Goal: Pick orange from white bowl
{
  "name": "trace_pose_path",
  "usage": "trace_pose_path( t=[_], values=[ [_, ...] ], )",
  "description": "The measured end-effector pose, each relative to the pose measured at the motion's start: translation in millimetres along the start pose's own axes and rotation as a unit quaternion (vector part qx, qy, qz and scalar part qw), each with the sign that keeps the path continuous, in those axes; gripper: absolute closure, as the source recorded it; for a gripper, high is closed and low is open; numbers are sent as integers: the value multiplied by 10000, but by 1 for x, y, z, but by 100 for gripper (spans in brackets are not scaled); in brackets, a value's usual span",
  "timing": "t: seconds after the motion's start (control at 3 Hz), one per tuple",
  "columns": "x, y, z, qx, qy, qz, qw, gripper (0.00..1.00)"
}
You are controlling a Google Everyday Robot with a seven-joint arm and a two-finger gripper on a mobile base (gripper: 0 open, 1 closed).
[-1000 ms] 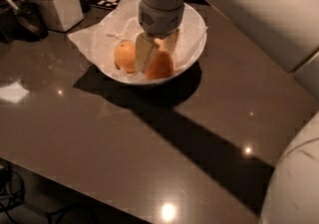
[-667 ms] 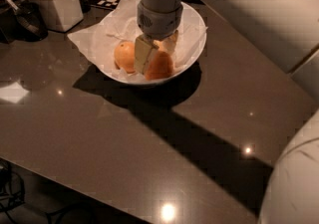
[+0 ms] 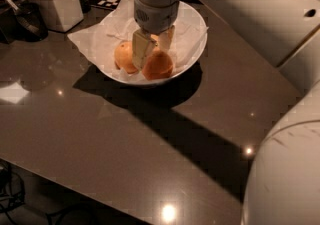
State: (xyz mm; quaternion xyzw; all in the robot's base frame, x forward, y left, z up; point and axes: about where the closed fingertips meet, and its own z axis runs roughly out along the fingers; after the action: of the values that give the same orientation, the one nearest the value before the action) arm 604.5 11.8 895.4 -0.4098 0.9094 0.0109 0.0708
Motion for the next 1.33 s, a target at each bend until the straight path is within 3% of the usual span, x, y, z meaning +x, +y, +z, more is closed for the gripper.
trace_pose_path(
  t=[1.33],
  values=[
    [8,-10,18,-57,143,110,9998,37]
  ],
)
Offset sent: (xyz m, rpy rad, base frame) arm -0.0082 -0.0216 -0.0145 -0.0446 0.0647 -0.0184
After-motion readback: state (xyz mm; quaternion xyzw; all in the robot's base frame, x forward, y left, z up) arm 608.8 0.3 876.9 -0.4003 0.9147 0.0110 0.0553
